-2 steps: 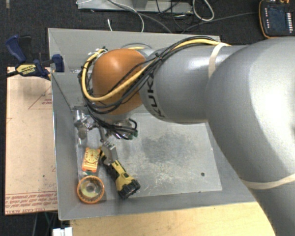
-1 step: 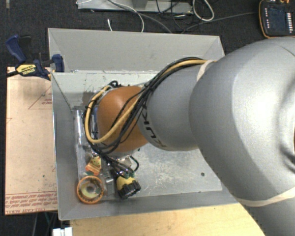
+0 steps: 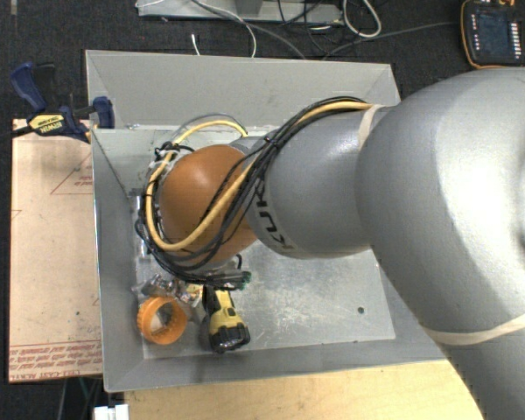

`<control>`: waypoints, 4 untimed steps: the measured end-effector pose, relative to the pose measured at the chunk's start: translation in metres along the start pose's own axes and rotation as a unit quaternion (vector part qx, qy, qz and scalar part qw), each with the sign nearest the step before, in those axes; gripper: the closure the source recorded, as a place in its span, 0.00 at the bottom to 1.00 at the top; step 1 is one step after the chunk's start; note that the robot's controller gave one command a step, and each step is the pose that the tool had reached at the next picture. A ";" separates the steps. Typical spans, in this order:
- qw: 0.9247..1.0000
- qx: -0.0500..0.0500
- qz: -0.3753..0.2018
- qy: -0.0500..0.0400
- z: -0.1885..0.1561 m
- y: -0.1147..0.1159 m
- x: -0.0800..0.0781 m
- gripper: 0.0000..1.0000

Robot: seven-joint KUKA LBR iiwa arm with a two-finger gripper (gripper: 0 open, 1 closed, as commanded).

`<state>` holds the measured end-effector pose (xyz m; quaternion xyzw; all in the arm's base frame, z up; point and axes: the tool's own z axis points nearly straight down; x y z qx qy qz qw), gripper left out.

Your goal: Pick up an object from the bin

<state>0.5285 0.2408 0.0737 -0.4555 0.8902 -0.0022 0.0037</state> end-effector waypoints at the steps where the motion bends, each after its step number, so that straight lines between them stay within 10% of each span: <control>1: 0.990 0.002 -0.138 -0.001 -0.001 -0.003 -0.005 1.00; 2: 0.983 -0.002 -0.184 -0.002 -0.030 0.001 -0.005 1.00; 4: 0.991 -0.003 -0.133 -0.003 -0.089 0.001 -0.006 1.00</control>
Offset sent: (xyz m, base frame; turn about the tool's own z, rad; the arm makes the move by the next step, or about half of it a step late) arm 0.0029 0.0025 0.0887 -0.1339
